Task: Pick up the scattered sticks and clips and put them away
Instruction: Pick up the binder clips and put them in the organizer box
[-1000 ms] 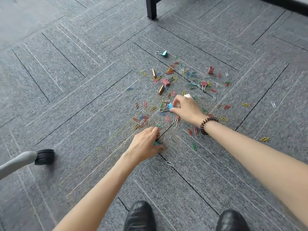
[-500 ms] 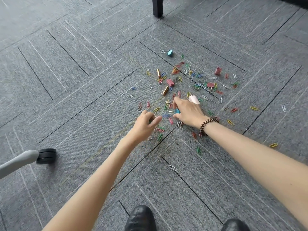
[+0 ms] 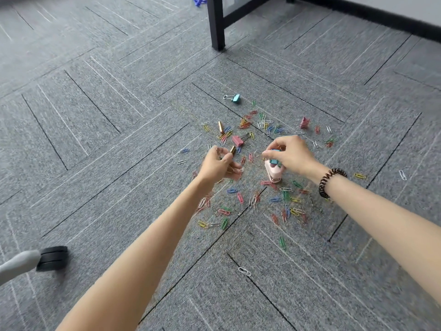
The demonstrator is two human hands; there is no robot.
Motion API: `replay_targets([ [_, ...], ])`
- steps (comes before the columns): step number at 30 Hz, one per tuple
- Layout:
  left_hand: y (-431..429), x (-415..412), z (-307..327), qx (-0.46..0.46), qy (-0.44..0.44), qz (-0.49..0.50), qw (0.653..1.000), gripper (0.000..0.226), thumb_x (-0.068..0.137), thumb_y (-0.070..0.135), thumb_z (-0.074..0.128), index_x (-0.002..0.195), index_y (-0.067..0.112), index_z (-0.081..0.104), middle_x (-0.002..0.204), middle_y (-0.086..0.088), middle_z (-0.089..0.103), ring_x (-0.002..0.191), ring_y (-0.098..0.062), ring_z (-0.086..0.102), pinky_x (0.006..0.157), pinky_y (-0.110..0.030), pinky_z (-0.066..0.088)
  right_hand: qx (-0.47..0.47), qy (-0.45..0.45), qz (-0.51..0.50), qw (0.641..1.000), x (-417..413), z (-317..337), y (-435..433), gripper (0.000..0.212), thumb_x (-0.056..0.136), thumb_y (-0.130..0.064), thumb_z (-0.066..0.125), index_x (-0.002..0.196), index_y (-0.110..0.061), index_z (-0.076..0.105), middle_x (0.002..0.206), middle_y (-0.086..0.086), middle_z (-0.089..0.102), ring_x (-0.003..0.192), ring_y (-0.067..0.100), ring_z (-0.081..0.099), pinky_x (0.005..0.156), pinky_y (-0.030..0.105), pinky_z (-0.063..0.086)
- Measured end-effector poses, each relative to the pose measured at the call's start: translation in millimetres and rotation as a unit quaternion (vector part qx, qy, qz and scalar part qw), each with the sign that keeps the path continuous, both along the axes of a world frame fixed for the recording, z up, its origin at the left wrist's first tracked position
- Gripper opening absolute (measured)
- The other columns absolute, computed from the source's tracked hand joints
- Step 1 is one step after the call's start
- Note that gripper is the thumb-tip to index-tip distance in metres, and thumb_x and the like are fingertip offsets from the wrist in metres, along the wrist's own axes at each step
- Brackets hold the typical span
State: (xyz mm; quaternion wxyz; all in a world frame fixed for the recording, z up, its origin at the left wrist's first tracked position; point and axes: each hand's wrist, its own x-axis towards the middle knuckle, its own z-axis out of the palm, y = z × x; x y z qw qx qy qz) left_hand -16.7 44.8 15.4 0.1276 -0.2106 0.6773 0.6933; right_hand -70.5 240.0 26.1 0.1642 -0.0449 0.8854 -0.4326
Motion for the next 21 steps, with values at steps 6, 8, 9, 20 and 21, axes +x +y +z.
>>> replay_targets([
  [6,4,-37,-13,-0.136,0.043,-0.027,0.989,0.01,0.099,0.014,0.049,0.108,0.008,0.049,0.09,-0.011,0.064,0.067,-0.016,0.061,0.061,-0.03,0.056,-0.041,-0.02,-0.019,0.999,-26,-8,12,0.009,0.083,-0.017,0.071,0.086,-0.009,0.068,0.084,0.007,0.065,0.048,0.006,0.054,0.038,0.018,0.039],
  [8,5,-51,-22,-0.257,0.078,-0.059,0.961,0.009,0.096,0.026,0.054,0.099,0.018,0.053,0.091,-0.004,0.066,0.075,-0.021,0.066,0.071,-0.039,0.057,-0.066,-0.038,-0.018,0.997,-32,-10,16,0.009,0.085,-0.011,0.069,0.092,-0.007,0.071,0.09,0.012,0.067,0.059,0.009,0.053,0.04,0.018,0.04],
  [9,5,-57,-25,-0.319,0.089,-0.077,0.941,0.015,0.094,0.033,0.056,0.1,0.019,0.054,0.09,-0.002,0.067,0.077,-0.022,0.067,0.073,-0.042,0.057,-0.081,-0.05,-0.023,0.995,-35,-11,18,0.011,0.085,-0.01,0.067,0.095,-0.007,0.071,0.091,0.012,0.067,0.061,0.01,0.053,0.041,0.017,0.04],
  [20,16,-87,-47,-0.593,0.139,-0.169,0.774,0.036,0.088,0.035,0.064,0.105,0.006,0.051,0.104,-0.006,0.047,0.072,-0.014,0.049,0.064,-0.029,0.046,-0.131,-0.141,-0.061,0.979,-59,-30,45,0.021,0.087,-0.016,0.066,0.101,-0.001,0.066,0.098,0.008,0.065,0.07,0.014,0.061,0.043,0.018,0.046],
  [21,16,-87,-48,-0.591,0.143,-0.174,0.775,0.035,0.089,0.033,0.062,0.106,0.006,0.05,0.103,-0.006,0.047,0.073,-0.015,0.049,0.064,-0.029,0.046,-0.129,-0.142,-0.073,0.979,-60,-30,49,0.026,0.086,-0.02,0.067,0.102,0.0,0.064,0.097,0.008,0.064,0.07,0.015,0.059,0.042,0.018,0.046],
])
